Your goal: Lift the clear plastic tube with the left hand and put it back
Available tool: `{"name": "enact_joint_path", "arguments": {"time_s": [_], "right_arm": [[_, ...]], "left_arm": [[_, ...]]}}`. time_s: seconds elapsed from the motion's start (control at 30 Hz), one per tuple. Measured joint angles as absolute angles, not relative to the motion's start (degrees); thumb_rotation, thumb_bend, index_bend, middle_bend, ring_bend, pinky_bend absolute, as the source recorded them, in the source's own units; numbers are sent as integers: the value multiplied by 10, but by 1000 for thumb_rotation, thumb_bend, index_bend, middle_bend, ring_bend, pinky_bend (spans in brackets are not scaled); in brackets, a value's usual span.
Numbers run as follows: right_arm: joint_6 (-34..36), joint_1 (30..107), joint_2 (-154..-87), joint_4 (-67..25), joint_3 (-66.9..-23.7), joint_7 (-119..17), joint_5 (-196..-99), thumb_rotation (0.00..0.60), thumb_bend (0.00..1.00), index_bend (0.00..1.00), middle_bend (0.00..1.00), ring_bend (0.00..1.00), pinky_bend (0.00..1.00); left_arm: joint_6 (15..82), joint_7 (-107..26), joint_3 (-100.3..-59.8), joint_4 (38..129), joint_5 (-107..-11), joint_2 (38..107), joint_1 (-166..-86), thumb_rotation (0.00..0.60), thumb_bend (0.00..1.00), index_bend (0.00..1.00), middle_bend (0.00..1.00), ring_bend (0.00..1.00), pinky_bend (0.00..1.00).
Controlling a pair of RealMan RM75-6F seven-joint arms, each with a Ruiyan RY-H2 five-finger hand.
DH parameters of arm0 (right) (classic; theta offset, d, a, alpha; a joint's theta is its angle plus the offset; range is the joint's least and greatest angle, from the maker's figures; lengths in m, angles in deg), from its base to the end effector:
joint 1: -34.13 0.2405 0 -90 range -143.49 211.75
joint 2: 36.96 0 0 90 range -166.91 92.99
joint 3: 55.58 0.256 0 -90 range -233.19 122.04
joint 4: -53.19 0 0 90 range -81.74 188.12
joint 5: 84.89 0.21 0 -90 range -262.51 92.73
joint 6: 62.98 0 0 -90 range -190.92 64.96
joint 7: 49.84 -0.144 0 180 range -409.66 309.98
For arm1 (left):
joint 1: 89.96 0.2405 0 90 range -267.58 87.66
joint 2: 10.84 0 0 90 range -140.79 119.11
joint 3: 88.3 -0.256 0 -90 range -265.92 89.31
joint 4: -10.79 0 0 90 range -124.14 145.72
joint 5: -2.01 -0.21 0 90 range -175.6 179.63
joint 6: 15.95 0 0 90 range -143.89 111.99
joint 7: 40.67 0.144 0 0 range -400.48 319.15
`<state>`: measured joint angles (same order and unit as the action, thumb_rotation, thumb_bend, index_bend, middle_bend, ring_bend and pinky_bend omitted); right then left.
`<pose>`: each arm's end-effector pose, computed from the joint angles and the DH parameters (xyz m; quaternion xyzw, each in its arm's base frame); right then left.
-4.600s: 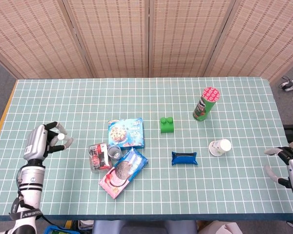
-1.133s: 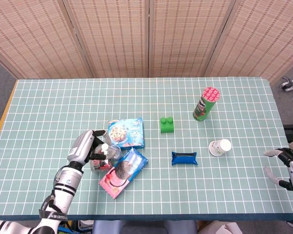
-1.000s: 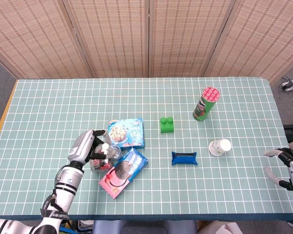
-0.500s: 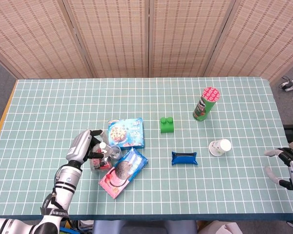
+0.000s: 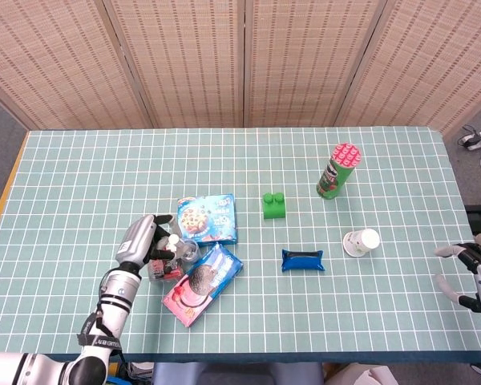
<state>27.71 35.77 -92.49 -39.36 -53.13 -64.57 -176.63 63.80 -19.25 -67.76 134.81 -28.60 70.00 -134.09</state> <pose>-0.3094 -0.1616 0.2115 0.5780 -0.3889 0.4496 0.5591 -0.0735 0.2943 0.0577 -0.5217 -0.6167 -0.4521 0.3783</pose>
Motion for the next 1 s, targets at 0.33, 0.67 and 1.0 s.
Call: {"name": "enact_joint_path", "arguments": {"time_s": [0.33,0.67,1.0], "right_arm": [[275,358,-924,-392,-531,-650,-1764,600,266,396,436,330,511],[273,359,-924,-391,-530,-651,-1762,600,265,396,436,330,511],[274,359,-924,-391,-530,-651,-1762,600,266,397,436,330,511]], "left_arm": [[643,-186,-703,1288,-330,750,-1341,600,252,762,1000,1000,1000],[623,-190,-707,1263,-332,763,-1331,600,252,760,1000,1000,1000],[606,-196,-711,1244,-339,773,-1323,600,252,736,1000,1000,1000]]}}
